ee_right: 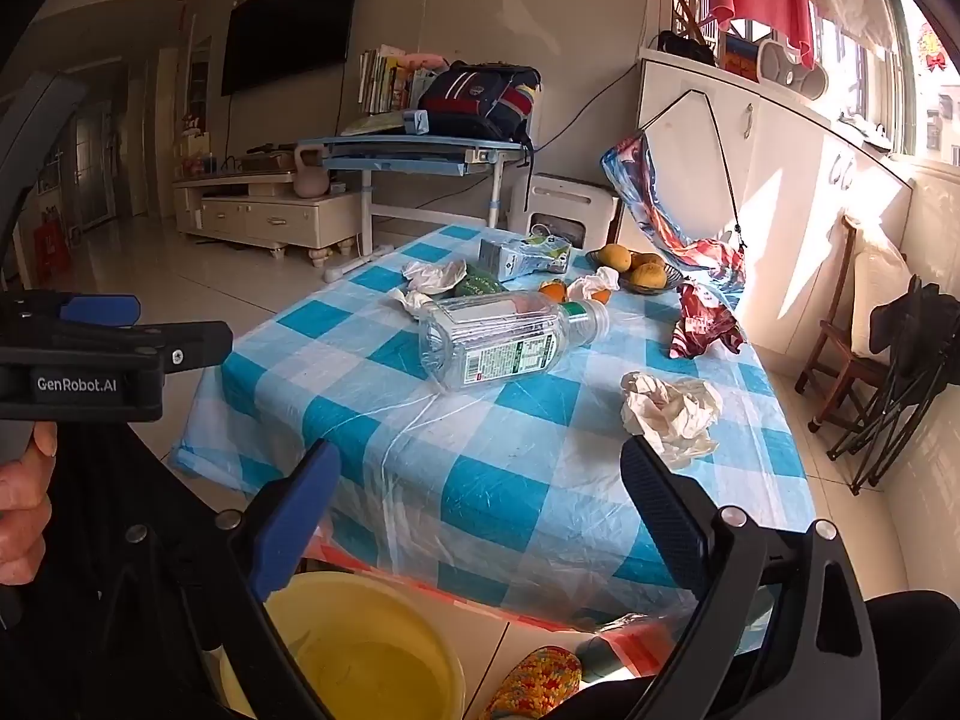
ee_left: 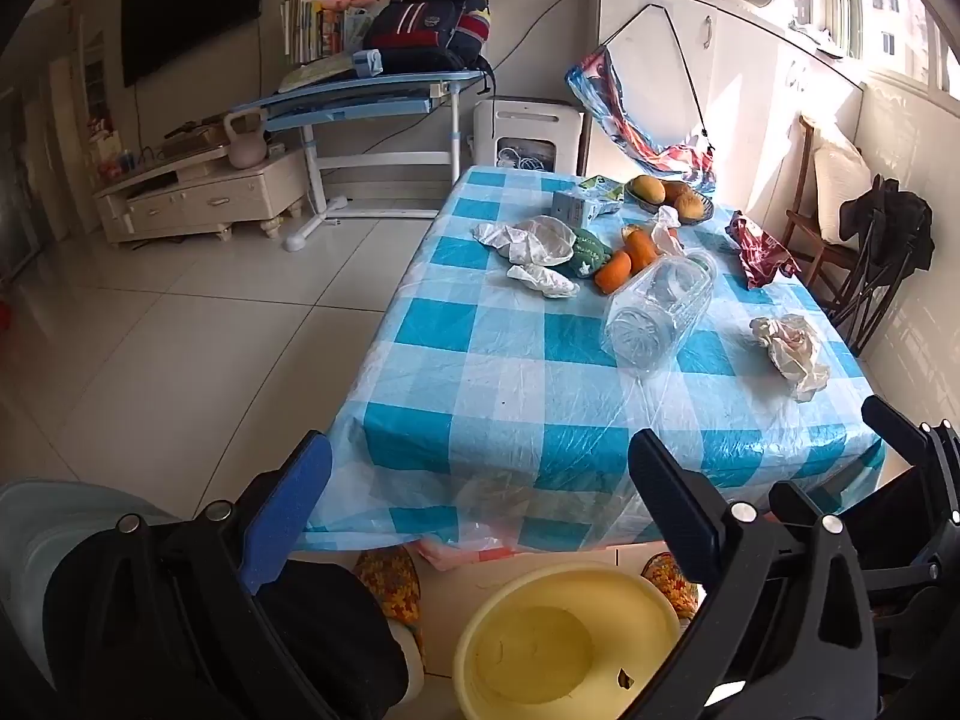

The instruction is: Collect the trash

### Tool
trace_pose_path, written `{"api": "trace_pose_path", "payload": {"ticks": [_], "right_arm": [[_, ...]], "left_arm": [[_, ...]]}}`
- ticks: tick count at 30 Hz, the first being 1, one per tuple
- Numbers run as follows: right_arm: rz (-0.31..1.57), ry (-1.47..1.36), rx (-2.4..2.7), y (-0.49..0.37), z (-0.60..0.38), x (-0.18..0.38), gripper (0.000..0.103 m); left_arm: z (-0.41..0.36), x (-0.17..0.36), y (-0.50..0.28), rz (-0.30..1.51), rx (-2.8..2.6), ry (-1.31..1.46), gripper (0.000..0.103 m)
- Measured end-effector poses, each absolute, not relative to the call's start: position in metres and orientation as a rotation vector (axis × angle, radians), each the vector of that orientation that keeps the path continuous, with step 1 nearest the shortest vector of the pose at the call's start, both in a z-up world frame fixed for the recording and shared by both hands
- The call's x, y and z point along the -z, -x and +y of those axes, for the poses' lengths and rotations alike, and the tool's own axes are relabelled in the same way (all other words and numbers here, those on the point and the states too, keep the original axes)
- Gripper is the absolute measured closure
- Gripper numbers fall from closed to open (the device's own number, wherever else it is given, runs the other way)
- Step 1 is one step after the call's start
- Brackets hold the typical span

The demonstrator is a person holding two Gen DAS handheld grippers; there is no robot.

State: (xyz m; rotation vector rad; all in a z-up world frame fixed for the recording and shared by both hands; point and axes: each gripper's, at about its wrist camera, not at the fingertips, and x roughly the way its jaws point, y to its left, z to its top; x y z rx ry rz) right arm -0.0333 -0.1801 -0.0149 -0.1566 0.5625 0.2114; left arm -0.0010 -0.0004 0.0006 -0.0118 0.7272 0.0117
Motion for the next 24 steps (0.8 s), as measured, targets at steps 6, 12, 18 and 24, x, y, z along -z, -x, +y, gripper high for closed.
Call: {"api": "trace_pose_path", "payload": {"ticks": [6,12,18,24], "right_arm": [[0.556,0.135,-0.200,0.0326,-0.1838,0.0151,0.012],[0.562,0.125,-0.210,0.0309,-0.1855,0.0207,0.012],[0.565,0.118,-0.214,0.0313,-0.1882,0.0173,0.012],[0.565,0.117,-0.212,0.0305,-0.1887,0.0178,0.012]], "left_arm": [[0.0006,0.0004,0.0000,0.746,-0.012,0.028,0.007],[0.0013,-0.0017,-0.0022,0.751,-0.014,0.022,0.007],[-0.0012,0.0042,-0.0028,0.750,-0.017,0.019,0.007],[-0.0018,0.0037,-0.0031,0.751,-0.018,0.014,0.007]]}}
